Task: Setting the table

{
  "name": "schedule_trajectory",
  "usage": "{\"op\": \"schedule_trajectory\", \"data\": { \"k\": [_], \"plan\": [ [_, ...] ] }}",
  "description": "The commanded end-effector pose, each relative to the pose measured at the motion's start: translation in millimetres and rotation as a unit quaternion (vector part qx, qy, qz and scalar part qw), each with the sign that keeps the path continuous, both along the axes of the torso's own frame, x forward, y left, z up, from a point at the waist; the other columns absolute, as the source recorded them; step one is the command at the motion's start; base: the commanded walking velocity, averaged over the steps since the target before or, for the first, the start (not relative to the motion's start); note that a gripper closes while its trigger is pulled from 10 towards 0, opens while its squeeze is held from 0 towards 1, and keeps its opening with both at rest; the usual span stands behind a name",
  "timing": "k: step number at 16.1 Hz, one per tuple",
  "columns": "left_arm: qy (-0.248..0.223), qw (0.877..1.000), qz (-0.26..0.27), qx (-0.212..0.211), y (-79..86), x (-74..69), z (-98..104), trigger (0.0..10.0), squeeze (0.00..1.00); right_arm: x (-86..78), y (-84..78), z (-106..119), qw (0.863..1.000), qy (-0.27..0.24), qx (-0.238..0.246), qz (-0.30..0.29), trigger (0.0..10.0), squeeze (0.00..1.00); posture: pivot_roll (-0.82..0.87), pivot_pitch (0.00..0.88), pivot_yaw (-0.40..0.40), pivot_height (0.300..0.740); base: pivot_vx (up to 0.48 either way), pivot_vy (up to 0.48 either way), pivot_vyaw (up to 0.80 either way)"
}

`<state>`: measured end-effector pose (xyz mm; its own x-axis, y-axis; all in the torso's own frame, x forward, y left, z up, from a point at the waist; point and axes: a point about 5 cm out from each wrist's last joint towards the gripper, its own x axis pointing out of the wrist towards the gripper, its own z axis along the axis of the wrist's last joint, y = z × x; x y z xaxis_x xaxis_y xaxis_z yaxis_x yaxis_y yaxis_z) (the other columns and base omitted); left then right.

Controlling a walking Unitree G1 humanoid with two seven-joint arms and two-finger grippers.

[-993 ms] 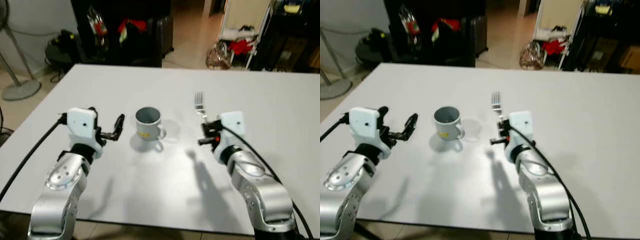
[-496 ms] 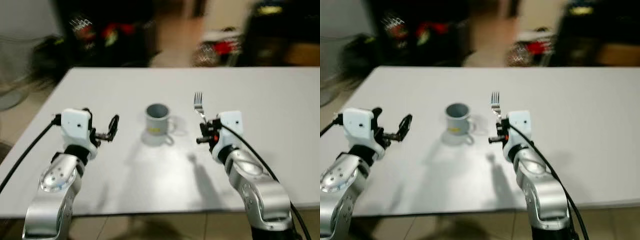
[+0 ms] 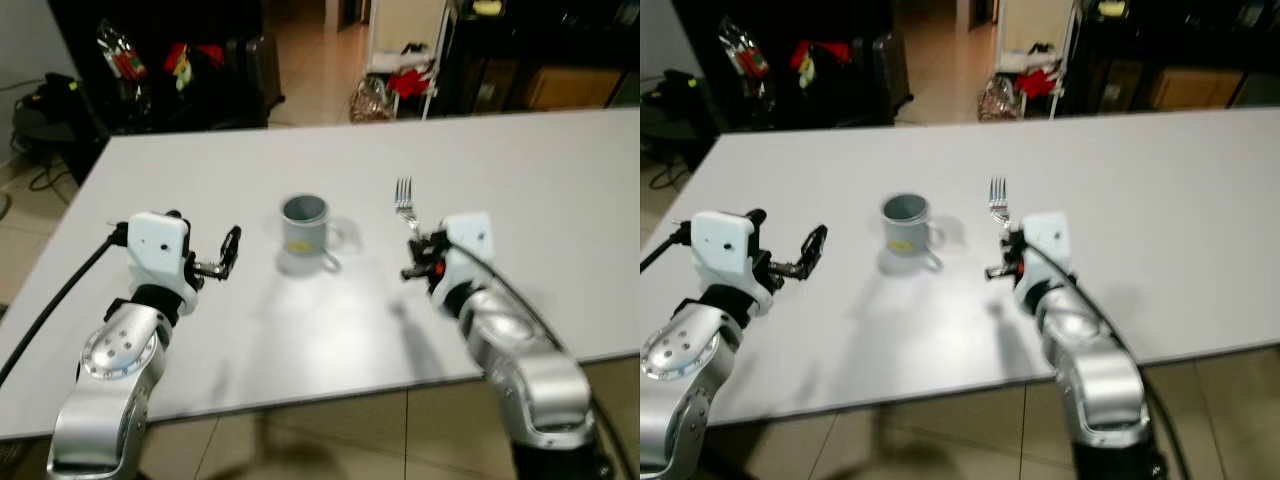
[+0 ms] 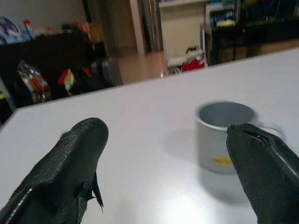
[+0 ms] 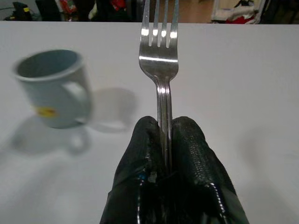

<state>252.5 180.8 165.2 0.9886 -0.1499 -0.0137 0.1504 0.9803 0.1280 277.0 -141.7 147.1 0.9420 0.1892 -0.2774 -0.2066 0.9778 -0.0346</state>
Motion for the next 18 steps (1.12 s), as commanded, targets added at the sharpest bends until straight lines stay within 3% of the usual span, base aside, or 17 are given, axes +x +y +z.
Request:
{"op": "schedule_trajectory", "data": {
  "k": [1, 3, 7, 11, 13, 18],
  "plan": [
    [0.010, 1.000, -0.013, 0.002, -1.3, -1.2, -2, 10.0, 0.00, 2.6, -5.3, -6, 0.999, 0.031, -0.018, 0.012, 10.0, 0.00, -0.11, 0.000, 0.046, 0.740, 0.000, 0.000, 0.00],
    [0.018, 0.999, -0.038, 0.006, -2.7, -3.5, -4, 10.0, 0.00, 3.1, -9.6, -12, 0.997, 0.059, -0.042, 0.020, 10.0, 0.00, -0.11, 0.000, 0.039, 0.740, 0.000, 0.000, 0.00],
    [0.063, 0.984, -0.166, 0.020, -7.3, -21.1, -12, 10.0, 0.00, 11.4, -19.0, -24, 0.990, 0.110, -0.079, 0.028, 10.0, 0.00, -0.10, 0.000, 0.035, 0.740, 0.000, 0.000, 0.00],
    [0.065, 0.975, -0.213, 0.021, -9.5, -26.9, -10, 10.0, 0.00, 21.6, -25.5, -32, 0.985, 0.136, -0.106, 0.028, 10.0, 0.00, -0.10, 0.000, 0.024, 0.740, 0.000, 0.000, 0.00],
    [0.068, 0.969, -0.238, 0.018, -13.2, -32.3, -8, 10.0, 0.00, 23.8, -38.7, -36, 0.979, 0.166, -0.118, 0.006, 10.0, 0.00, -0.09, 0.000, 0.020, 0.740, 0.000, 0.000, 0.00],
    [0.078, 0.959, -0.272, 0.005, -20.3, -35.2, -9, 10.0, 0.00, 26.1, -56.1, -43, 0.981, 0.151, -0.122, -0.009, 10.0, 0.00, -0.10, 0.000, 0.031, 0.740, 0.000, 0.000, 0.00]
  ]
}}
